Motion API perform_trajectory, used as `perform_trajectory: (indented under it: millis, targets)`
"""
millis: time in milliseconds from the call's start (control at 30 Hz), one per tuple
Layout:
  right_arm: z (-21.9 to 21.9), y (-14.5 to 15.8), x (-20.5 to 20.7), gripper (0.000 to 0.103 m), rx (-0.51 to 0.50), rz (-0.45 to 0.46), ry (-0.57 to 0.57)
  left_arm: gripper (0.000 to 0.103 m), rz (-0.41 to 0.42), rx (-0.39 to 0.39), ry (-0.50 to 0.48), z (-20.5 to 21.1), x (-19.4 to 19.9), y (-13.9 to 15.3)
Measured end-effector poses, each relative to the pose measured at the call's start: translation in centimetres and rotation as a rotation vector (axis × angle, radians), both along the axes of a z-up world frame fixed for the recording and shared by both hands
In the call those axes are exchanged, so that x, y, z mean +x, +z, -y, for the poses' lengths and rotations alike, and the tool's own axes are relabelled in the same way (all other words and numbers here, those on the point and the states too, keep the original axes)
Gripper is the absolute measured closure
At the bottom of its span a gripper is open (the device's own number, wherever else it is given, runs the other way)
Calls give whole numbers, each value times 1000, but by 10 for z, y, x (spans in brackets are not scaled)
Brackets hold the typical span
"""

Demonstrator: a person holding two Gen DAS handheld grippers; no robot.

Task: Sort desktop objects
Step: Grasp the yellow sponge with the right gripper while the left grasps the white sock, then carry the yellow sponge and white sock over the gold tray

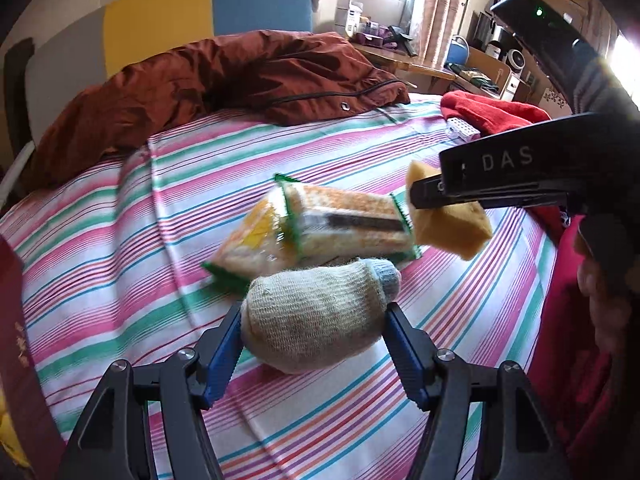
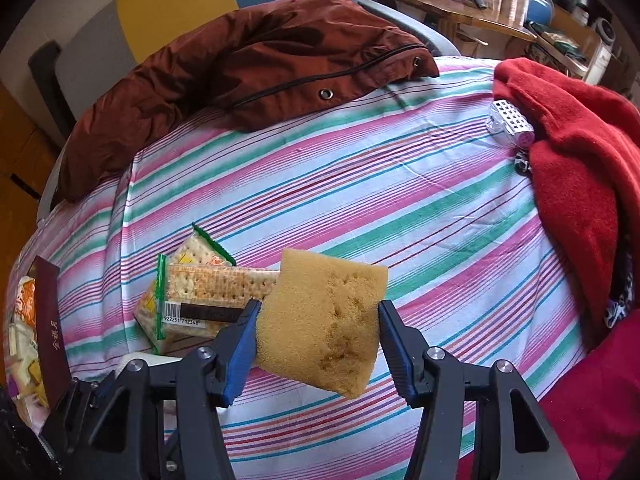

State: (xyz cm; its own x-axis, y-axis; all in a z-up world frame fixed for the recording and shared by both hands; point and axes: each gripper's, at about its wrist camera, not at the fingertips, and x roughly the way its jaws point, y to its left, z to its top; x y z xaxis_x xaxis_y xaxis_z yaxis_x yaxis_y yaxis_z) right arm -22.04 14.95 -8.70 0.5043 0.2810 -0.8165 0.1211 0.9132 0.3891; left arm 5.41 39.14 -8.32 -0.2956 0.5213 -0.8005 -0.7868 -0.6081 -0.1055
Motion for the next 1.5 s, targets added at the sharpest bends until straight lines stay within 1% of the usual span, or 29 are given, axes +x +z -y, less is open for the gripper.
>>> perform_trajectory:
  millis: [133,267,467,567,600,667,767,900,1000,1067,1133,1167,1200,1267,1300,1500]
  targets:
    - [-3,0,-1,45,-7,2,15,34,-24,-1,11,17,0,0]
    - [-4,0,-2,45,-13,3,15,34,-26,3,16,24,0,-1]
    - [-4,-1,-1,45,-15,-7,16,33,10,8,31,24,-5,1]
    - [-4,0,-1,44,-9,-5,17,32,42,12,41,22,-10,1]
    - [-4,0,-1,44,-6,-5,18,32,57,24,46,22,-13,3]
    - [-3,0,-1,44,-4,-6,17,25,72,31,51,20,-16,4]
    - [-4,1,-1,44,1,-7,19,24,96,20,58,13,-22,3]
    - [-4,1,-1,43,7,-5,20,24,108,-8,71,4,-29,-2]
    - [-5,2,-1,43,8,-4,24,24,151,-42,106,3,-38,-11]
    - [-6,2,-2,43,7,-4,26,24,183,-34,113,5,-42,-15]
    - [-6,3,-2,44,6,-3,30,26,173,-27,108,6,-41,-17]
    - [-7,3,-2,44,4,-1,31,31,169,-16,102,7,-39,-16]
    - [-7,4,-2,44,2,1,33,32,159,-11,88,9,-37,-15]
    - [-8,5,-3,44,2,7,35,35,119,-20,78,11,-33,-12]
    - [-8,7,-3,45,4,13,37,35,91,-19,76,14,-30,-10]
    - [-14,16,-6,45,18,63,60,35,-6,5,94,37,-27,11]
